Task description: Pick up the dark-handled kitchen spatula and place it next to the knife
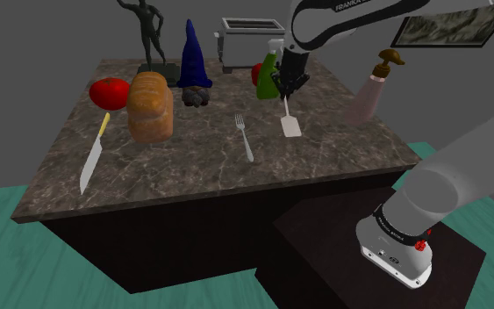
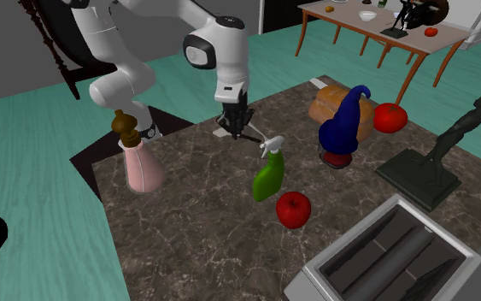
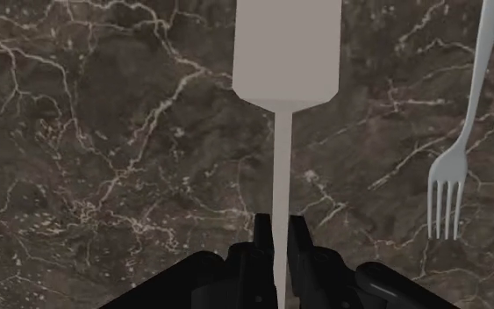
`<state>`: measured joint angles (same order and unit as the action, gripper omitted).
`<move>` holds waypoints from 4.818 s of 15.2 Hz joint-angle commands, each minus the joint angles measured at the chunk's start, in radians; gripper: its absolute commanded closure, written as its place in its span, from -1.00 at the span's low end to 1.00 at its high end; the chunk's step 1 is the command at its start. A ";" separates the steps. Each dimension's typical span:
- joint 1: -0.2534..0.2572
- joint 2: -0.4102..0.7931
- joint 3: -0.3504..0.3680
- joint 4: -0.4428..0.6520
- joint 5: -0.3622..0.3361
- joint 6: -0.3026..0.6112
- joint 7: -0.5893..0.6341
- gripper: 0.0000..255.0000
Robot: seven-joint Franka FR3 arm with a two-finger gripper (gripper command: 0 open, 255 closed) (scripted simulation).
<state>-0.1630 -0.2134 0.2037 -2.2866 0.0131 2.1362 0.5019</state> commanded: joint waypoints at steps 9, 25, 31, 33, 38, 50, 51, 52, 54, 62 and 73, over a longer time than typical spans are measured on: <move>0.065 0.092 0.107 0.136 -0.018 -0.049 0.183 1.00; 0.277 0.496 0.263 0.615 -0.210 -0.182 0.604 1.00; 0.332 0.592 0.264 0.690 -0.257 -0.177 0.665 1.00; 0.332 0.599 0.262 0.673 -0.262 -0.153 0.669 1.00; 0.334 0.619 0.256 0.632 -0.276 -0.096 0.681 1.00; 0.340 0.667 0.240 0.577 -0.307 0.002 0.705 1.00; 0.340 0.667 0.240 0.577 -0.307 0.002 0.705 1.00; 0.340 0.667 0.240 0.577 -0.307 0.002 0.705 1.00; 0.340 0.667 0.240 0.577 -0.307 0.002 0.705 1.00; 0.338 0.651 0.246 0.588 -0.297 -0.023 0.699 -1.00; 0.335 0.612 0.258 0.628 -0.273 -0.098 0.684 -1.00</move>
